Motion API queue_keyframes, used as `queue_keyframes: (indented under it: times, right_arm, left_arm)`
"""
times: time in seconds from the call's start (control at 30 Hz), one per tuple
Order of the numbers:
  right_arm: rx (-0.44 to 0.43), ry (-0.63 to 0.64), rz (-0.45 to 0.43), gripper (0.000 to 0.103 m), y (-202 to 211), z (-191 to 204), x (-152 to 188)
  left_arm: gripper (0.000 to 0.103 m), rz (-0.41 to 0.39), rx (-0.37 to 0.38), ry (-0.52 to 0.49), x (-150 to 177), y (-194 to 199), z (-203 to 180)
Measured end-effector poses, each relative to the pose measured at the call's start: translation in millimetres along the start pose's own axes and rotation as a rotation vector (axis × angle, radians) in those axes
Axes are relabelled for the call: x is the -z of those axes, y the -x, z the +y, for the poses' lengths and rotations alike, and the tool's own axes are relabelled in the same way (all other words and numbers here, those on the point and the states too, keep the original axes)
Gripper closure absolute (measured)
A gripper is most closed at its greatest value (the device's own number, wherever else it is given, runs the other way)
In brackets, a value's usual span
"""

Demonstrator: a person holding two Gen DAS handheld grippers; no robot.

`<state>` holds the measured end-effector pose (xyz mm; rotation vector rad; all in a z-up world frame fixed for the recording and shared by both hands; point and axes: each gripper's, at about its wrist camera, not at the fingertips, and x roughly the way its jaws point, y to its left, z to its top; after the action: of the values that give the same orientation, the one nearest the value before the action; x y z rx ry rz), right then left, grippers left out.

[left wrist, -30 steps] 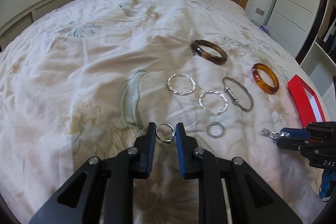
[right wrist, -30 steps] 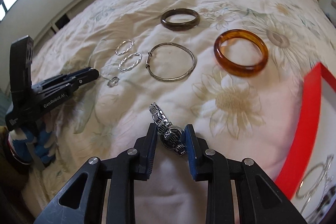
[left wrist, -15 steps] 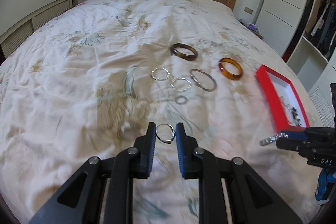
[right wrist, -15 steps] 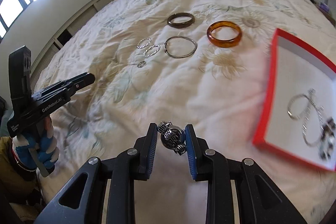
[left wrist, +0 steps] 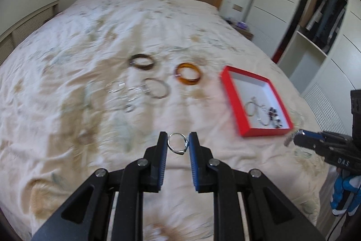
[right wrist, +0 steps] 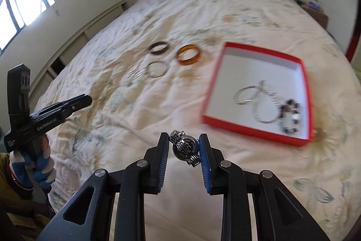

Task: Organize jewelry
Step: 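Carry the ring and watch in both tools over the red box, then open both tools to release the ring and watch into the box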

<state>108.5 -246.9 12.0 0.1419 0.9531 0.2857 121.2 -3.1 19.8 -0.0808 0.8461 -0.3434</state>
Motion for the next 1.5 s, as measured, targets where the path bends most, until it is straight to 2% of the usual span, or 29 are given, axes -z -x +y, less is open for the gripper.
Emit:
queue_keyframes:
  times: [0.2, 0.37, 0.6, 0.7, 0.8, 0.97, 1.27, 1.37, 1.5]
  right_arm:
    - [0.060, -0.040, -0.042, 0.076, 4.2, -54.2, -21.2]
    - [0.090, -0.072, -0.063, 0.076, -14.7, -100.9, -51.5]
    - [0.119, -0.123, -0.068, 0.076, -63.5, -164.7, -94.6]
    - [0.128, -0.138, -0.051, 0.076, -87.5, -186.5, -103.1]
    - [0.132, -0.146, -0.018, 0.076, -110.1, -201.9, -101.0]
    - [0.126, -0.117, 0.019, 0.076, -127.9, -205.8, -87.1]
    - [0.161, -0.033, 0.052, 0.075, -133.3, -193.5, -81.2]
    - [0.179, -0.033, 0.045, 0.071, -120.7, -193.0, -79.6]
    - [0.195, -0.057, 0.013, 0.071, -88.1, -188.3, -74.9]
  left_arm:
    - [0.085, 0.025, 0.079, -0.103, -34.7, -43.1, -65.7]
    - [0.085, 0.058, 0.124, -0.190, -72.3, -104.3, -121.1]
    - [0.085, 0.120, 0.125, -0.210, -113.5, -202.8, -169.4]
    - [0.085, 0.147, 0.108, -0.212, -118.8, -234.3, -180.6]
    - [0.085, 0.208, 0.083, -0.208, -112.6, -263.7, -184.8]
    - [0.085, 0.259, 0.066, -0.206, -101.9, -281.0, -182.3]
    - [0.084, 0.272, 0.062, -0.180, -104.4, -282.0, -178.5]
    - [0.084, 0.257, 0.063, -0.162, -108.8, -273.6, -176.8]
    - [0.076, 0.215, 0.073, -0.147, -115.7, -240.7, -177.4]
